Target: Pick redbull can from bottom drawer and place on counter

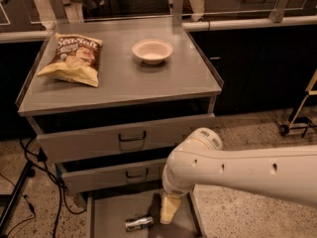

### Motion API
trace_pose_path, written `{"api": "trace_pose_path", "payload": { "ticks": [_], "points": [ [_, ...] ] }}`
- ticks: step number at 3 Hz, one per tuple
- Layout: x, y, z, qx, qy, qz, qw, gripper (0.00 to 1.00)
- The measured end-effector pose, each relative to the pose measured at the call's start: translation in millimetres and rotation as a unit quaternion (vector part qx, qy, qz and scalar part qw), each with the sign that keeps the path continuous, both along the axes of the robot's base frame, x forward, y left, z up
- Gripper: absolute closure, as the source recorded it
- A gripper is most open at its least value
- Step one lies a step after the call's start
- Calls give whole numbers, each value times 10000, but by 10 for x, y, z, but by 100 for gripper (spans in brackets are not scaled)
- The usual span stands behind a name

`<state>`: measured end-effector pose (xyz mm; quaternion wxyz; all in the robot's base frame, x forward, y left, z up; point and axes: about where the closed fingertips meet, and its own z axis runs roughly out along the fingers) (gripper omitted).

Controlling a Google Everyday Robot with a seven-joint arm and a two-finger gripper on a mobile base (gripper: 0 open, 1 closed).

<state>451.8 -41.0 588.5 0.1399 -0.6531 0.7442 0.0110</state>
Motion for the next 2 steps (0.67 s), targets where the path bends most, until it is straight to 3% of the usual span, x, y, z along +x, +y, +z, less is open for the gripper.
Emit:
{"api": "trace_pose_path", "payload": {
  "ticks": [1,2],
  "points": [
    [2,124,-223,231,7,-32,9997,0],
    [10,138,-227,258,-6,-36,9997,0]
  ]
}}
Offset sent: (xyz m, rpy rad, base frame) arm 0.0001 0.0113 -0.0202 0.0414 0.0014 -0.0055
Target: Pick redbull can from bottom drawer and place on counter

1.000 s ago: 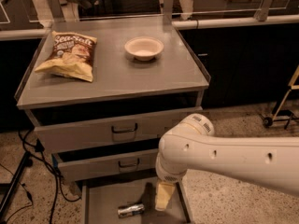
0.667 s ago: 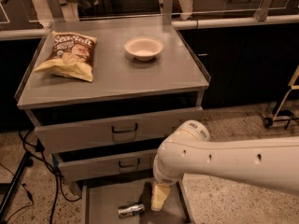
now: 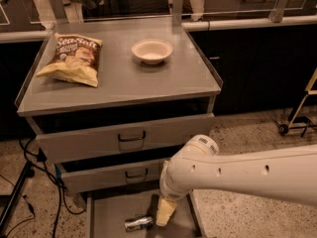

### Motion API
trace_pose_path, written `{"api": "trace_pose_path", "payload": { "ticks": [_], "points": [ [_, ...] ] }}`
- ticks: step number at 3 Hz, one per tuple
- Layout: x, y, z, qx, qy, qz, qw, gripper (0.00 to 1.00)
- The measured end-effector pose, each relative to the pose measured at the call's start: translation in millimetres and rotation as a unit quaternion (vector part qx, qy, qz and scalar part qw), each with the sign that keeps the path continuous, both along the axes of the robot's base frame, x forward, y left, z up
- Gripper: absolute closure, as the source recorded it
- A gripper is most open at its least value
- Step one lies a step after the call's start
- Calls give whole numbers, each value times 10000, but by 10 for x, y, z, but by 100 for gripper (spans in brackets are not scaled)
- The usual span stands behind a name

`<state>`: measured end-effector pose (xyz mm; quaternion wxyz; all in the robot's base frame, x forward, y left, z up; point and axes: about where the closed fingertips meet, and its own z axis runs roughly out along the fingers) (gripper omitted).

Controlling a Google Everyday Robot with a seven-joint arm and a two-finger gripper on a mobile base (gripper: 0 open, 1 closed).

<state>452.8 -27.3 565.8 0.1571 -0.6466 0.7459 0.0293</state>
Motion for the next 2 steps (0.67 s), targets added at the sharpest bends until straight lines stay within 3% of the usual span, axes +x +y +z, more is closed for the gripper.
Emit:
{"api": "trace_pose_path", "payload": {
  "ticks": [1,2],
  "points": [
    [-29,98,-189,127,136,-69,9998,0],
    [189,412,-771,395,259,-77,9989,0]
  ]
}}
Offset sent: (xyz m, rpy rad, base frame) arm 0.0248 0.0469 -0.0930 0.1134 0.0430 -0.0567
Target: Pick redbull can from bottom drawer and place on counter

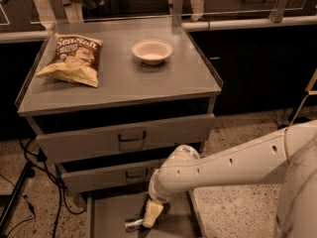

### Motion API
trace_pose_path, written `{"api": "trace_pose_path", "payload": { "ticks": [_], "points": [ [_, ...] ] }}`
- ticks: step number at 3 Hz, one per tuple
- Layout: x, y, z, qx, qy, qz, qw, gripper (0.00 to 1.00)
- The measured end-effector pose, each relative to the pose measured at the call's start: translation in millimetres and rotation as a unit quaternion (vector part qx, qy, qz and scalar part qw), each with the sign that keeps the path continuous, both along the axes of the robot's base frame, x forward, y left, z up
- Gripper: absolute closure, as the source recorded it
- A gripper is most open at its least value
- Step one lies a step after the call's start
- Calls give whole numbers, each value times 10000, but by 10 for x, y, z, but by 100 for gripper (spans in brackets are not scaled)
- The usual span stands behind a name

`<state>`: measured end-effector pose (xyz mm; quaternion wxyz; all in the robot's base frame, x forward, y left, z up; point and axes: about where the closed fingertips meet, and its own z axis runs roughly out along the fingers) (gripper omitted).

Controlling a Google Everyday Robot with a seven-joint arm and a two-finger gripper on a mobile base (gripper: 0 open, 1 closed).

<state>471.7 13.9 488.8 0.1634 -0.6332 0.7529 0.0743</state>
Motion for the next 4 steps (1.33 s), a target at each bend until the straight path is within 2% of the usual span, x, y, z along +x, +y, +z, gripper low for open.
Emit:
{"api": "trace_pose_path", "payload": {
  "ticks": [1,3,4],
  "points": [
    [-20,9,-34,33,33,-5,10000,0],
    [4,119,-621,175,108,53,9998,0],
    [-91,161,-868,173,313,7,9994,0]
  ]
}}
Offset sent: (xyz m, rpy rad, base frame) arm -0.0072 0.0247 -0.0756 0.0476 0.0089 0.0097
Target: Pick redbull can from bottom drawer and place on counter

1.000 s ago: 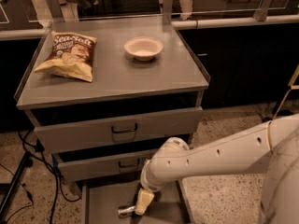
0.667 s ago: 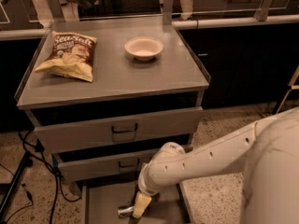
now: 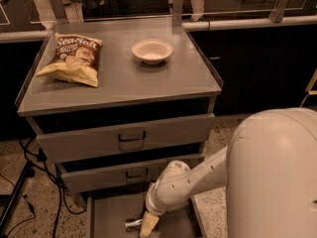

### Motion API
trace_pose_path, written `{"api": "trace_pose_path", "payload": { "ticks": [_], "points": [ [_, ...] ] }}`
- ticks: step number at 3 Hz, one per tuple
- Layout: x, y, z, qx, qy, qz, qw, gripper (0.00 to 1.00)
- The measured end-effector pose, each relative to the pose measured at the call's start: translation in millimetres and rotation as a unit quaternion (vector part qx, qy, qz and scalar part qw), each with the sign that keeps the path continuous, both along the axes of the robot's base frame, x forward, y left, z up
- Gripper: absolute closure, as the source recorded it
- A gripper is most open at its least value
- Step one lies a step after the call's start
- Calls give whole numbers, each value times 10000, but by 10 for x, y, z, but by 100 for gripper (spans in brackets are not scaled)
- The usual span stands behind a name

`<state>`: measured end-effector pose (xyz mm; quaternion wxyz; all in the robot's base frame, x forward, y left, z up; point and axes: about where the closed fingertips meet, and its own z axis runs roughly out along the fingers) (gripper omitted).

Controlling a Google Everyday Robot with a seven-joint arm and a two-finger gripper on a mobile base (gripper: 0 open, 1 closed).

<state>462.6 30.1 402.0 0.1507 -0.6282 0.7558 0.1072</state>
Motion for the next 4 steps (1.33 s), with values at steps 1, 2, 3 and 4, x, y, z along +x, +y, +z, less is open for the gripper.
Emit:
{"api": "trace_pose_path", "payload": {
  "ticks": [1,2,3,4],
  "points": [
    [-7,1,-12,0,13,-6,10000,0],
    [-54,124,-303,141,143,74,9998,0],
    [11,176,-619,290,214,-52,9993,0],
    [6,177,-626,290,220,-51,9993,0]
  ]
}}
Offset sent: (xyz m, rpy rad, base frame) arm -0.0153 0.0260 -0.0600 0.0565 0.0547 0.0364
